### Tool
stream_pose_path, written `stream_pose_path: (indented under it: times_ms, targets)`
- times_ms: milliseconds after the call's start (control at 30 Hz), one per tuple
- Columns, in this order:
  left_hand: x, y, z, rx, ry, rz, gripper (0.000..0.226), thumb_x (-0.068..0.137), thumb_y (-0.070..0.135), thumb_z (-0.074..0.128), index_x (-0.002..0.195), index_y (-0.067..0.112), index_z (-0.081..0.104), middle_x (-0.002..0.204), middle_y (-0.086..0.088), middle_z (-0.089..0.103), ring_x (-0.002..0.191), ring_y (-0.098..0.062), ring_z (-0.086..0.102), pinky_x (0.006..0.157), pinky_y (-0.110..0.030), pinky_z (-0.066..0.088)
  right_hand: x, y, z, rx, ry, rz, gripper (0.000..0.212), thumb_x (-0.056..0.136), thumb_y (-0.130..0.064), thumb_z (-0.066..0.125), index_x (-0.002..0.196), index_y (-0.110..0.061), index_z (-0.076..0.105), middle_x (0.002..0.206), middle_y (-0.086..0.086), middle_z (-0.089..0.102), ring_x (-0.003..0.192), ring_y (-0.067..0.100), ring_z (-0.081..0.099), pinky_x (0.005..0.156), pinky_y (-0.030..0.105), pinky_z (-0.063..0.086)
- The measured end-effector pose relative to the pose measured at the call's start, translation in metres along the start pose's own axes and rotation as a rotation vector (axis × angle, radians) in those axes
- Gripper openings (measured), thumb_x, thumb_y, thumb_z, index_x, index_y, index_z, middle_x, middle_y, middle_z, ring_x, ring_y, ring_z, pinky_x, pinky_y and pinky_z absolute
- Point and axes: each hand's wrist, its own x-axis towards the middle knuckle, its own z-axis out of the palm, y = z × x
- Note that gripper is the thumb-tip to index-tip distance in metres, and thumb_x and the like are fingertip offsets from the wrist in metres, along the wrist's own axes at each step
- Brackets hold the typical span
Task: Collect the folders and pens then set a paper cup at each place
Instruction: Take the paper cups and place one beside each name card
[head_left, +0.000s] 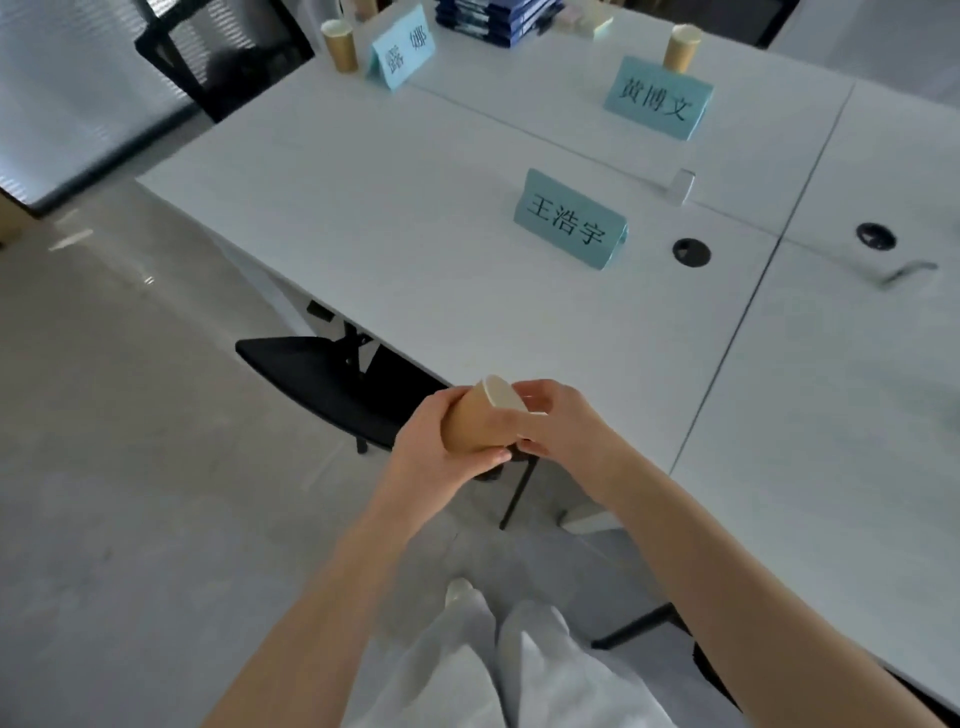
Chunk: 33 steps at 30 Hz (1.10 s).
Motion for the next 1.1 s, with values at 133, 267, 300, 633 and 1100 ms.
stream_pose_path:
  times_ms: [133,267,300,633,1100]
  targets:
    - [0.066,-0.003,-0.002,0.084,-0.1,0.004,0.074,0.068,0.033,0.085,0.132,0.031,0.048,0.118,0.018,0.057,0.106,0.002,0.056,0.091,-0.022,0.048,0.043,-0.021,-0.025,0.128,0.085,0.039,0.056,0.077,-0.028,0.078,0.126,-0.02,0.053,0.119,0.001,0.062,0.105,0.017,0.064,0.088,0.035,0.057]
    - [0.127,-0.019,0.01,0.183,-0.124,-0.057,0.06,0.084,0.022,0.072,0.137,0.022,0.044,0.125,0.009,0.054,0.115,-0.01,0.053,0.098,-0.03,0.045,0.095,-0.035,-0.061,0.123,0.211,0.029,0.065,0.078,-0.026,0.078,0.134,-0.022,0.045,0.127,0.001,0.053,0.109,0.02,0.058,0.092,0.041,0.055]
    - [0.139,-0.024,0.014,0.196,-0.108,-0.08,0.054,0.087,0.021,0.067,0.136,0.02,0.046,0.126,0.007,0.054,0.118,-0.012,0.052,0.1,-0.029,0.043,0.107,-0.037,-0.068,0.081,0.24,0.023,0.068,0.078,-0.027,0.077,0.137,-0.023,0.042,0.13,0.0,0.05,0.112,0.021,0.056,0.095,0.041,0.053]
    - [0.233,-0.065,0.046,0.456,0.064,-0.236,0.062,0.098,0.03,0.05,0.15,0.006,0.025,0.159,-0.012,0.021,0.149,-0.03,0.009,0.119,-0.041,0.018,0.219,-0.049,-0.09,-0.241,0.376,-0.081,0.088,0.079,-0.02,0.076,0.148,-0.015,0.021,0.148,0.007,0.029,0.133,0.025,0.033,0.097,0.026,0.029]
    - [0.312,-0.115,0.031,0.839,-0.033,-0.128,0.081,0.096,0.054,0.031,0.154,0.002,0.008,0.162,-0.016,0.006,0.149,-0.038,0.004,0.117,-0.055,0.011,0.291,-0.04,-0.068,-0.368,0.392,-0.127,0.094,0.078,-0.021,0.079,0.149,-0.021,0.018,0.145,0.007,0.029,0.135,0.028,0.034,0.11,0.041,0.03]
